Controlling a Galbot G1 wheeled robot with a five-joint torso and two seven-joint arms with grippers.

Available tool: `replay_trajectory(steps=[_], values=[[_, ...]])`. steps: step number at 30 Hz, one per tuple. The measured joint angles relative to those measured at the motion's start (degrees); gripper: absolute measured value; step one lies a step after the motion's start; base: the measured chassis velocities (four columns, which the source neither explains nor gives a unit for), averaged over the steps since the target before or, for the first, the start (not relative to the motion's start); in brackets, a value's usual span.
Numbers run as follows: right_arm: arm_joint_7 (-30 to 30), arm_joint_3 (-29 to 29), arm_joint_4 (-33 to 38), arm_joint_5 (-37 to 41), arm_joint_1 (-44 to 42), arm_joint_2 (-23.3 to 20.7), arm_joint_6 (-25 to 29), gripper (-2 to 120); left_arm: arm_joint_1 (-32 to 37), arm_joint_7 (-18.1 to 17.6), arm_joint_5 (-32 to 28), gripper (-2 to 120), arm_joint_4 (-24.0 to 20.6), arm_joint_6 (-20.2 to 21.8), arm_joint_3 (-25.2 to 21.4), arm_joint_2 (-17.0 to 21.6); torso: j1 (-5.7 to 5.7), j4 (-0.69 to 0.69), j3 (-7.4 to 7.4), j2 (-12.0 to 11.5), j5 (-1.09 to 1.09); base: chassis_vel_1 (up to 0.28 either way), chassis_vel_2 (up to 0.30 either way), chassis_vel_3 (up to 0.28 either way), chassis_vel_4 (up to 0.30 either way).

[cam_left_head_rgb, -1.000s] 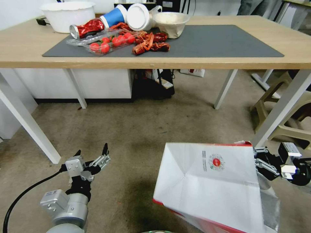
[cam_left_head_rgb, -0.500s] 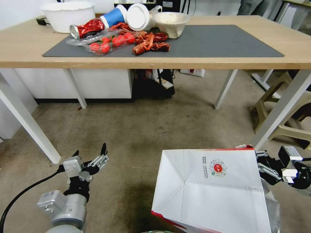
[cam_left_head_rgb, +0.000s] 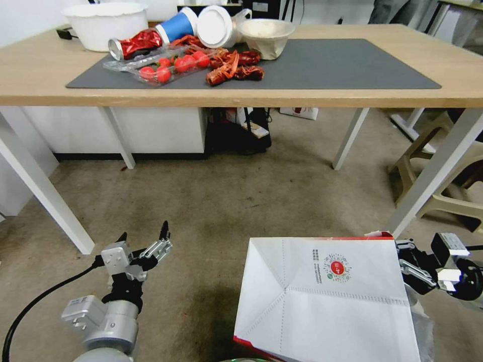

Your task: Pick up the food delivery bag from the floor and place it on the table.

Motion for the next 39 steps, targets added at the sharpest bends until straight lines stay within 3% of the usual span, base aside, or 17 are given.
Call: replay_trajectory(steps=[23, 39], values=[[0.11, 0.56, 0.69, 0.08, -0.26, 0.27, -0.02, 0, 0.46, -0.22, -0.28, 100, -0.7, 0.14, -0.01, -0.09, 0.57, 0.0, 5.19, 5.71, 0.0, 0.0, 0.0, 0.0, 0.0], [0.15, 1.52, 1.22, 0.15, -1.47, 0.32, 0.16, 0, 0.74, -0.21, -0.08, 100, -0.97, 0.27, -0.17, 0.2, 1.34, 0.0, 8.02, 9.31, 0.0, 0.0, 0.0, 0.0, 0.0]])
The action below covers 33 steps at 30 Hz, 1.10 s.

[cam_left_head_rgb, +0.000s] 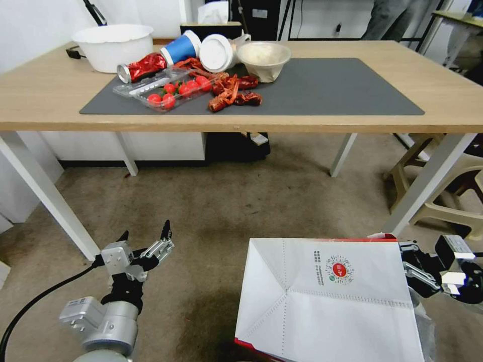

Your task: Pick up the food delivery bag from the floor and place it on the table.

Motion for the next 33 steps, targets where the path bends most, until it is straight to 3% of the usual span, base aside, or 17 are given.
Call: replay_trajectory(steps=[33], values=[[0.51, 0.06, 0.47, -0.12, 0.0, 0.24, 0.22, 0, 0.2, 0.13, 0.46, 100, -0.17, 0.27, 0.06, 0.25, 1.99, 0.0, 5.21, 7.15, 0.0, 0.0, 0.0, 0.0, 0.0]])
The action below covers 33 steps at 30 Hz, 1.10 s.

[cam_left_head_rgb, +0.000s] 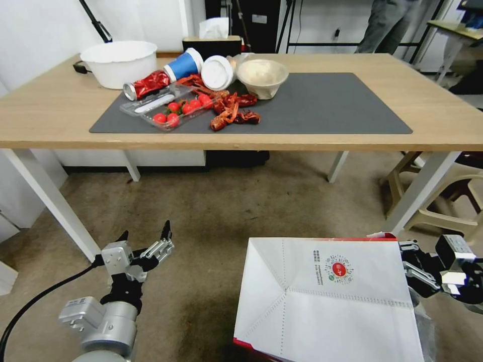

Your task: Pick up the food delivery bag from the floor and place it on the table.

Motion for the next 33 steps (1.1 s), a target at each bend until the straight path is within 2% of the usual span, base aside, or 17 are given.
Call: replay_trajectory(steps=[15, 24, 28, 33], values=[[0.0, -0.17, 0.0, -0.15, 0.23, 0.08, 0.04, 0, 0.01, 0.01, 0.04, 100, 0.01, 0.01, -0.07, -0.03, 0.44, 0.0, 0.98, 1.43, 0.0, 0.0, 0.0, 0.0, 0.0], [0.0, -0.2, 0.01, -0.18, 0.31, 0.22, 0.16, 0, 0.23, 0.2, 0.14, 100, -0.12, 0.01, -0.22, -0.03, 1.01, 0.0, 2.16, 3.18, 0.0, 0.0, 0.0, 0.0, 0.0], [-0.02, 0.03, 0.13, -0.22, 0.04, 0.28, 0.26, 0, 0.48, 0.3, 0.59, 100, -0.16, -0.04, -0.15, 0.01, 1.64, 0.0, 3.38, 5.03, 0.0, 0.0, 0.0, 0.0, 0.0], [-0.04, 0.18, 0.18, -0.33, -0.17, 0.35, 0.33, 0, 0.57, 0.52, 0.74, 100, -0.22, -0.09, -0.08, 0.05, 2.09, 0.0, 4.23, 6.33, 0.0, 0.0, 0.0, 0.0, 0.0]])
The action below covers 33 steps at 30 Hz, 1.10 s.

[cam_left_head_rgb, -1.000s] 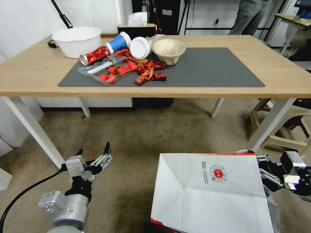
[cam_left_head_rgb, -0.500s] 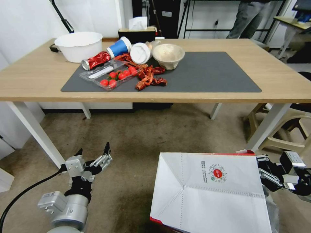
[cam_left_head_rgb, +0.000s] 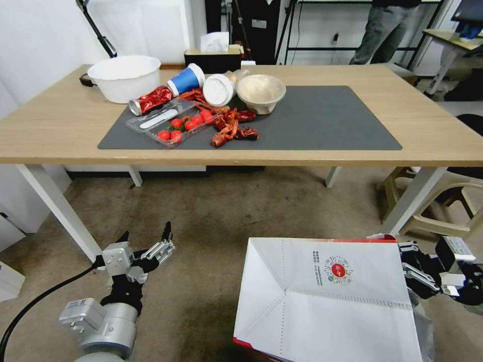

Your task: Pick up the food delivery bag from the floor and place it on the table.

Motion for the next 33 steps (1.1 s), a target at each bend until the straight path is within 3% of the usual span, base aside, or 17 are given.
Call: replay_trajectory(steps=[11, 19, 33], values=[[-0.07, 0.6, 0.36, -0.03, -0.67, 0.01, 0.1, 0, 0.0, 0.27, 0.06, 100, -0.03, -0.1, 0.02, 0.01, 1.08, 0.0, 1.85, 2.94, 0.0, 0.0, 0.0, 0.0, 0.0], [-0.13, 0.79, 0.73, -0.21, -1.28, 0.38, 0.18, 0, 0.1, 0.16, 0.06, 100, -0.17, -0.23, 0.07, 0.09, 2.41, 0.0, 3.89, 6.3, 0.0, 0.0, 0.0, 0.0, 0.0], [-0.18, 0.93, 0.94, -0.21, -1.54, 0.53, 0.24, 0, 0.3, 0.15, 0.14, 100, -0.29, -0.31, 0.04, 0.26, 3.61, 0.0, 5.74, 9.38, 0.0, 0.0, 0.0, 0.0, 0.0]])
